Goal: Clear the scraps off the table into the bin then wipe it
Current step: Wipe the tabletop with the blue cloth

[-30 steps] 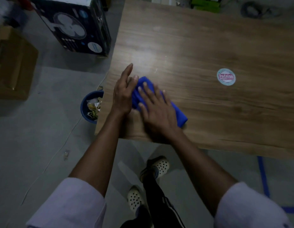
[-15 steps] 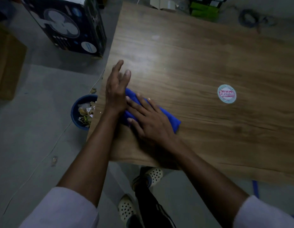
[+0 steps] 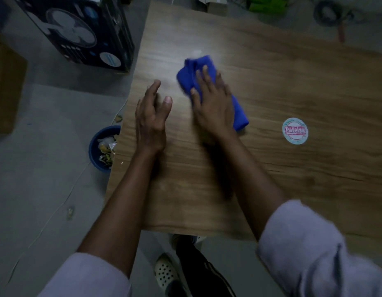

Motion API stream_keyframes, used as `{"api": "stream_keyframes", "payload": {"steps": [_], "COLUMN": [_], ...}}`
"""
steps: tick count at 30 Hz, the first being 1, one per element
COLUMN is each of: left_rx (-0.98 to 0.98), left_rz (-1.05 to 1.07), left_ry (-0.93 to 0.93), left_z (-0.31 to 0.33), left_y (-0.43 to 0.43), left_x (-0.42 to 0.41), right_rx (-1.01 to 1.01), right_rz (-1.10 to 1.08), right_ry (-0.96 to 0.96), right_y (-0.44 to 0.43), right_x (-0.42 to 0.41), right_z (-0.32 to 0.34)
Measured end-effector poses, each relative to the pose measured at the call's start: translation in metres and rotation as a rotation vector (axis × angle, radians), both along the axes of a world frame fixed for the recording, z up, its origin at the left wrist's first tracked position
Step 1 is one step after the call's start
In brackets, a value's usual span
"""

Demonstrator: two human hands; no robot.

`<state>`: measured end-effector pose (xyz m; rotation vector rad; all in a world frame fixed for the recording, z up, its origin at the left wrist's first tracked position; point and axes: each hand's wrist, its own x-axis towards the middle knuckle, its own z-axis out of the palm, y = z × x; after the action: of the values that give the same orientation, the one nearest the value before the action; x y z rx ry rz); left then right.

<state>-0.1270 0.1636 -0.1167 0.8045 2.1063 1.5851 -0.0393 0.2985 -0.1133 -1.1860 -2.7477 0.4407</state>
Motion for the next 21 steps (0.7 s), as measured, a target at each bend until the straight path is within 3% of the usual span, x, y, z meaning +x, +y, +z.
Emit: {"api": "stream_keyframes", "payload": {"steps": [4,9,17,21], "left_rx": [0.044,0.063,0.029,0.026], "left_rz": [-0.011,-0.017,-0.068,-0.021], "left_ry": [-0.096,-0.142,-0.016,-0.017], "left_z": [0.012,0.011,0.004,0.006], "left_y": [0.02,0.045,0.097,0.107], "left_x": [-0.009,-0.029,-0.035,-0.039], "right_rx": [-0.012,0.036,0.013,-0.07], "right_rz": [0.302,0.483,0.175,-0.02], "right_ry": [0.081,0.096,-0.022,-0.056], "right_y": [-0.114,-0.068,0.101,0.135], "right_x": [0.05,0.066,-0.018,-0.061], "right_z": [-0.002,-0.015,-0.01,0.007]}}
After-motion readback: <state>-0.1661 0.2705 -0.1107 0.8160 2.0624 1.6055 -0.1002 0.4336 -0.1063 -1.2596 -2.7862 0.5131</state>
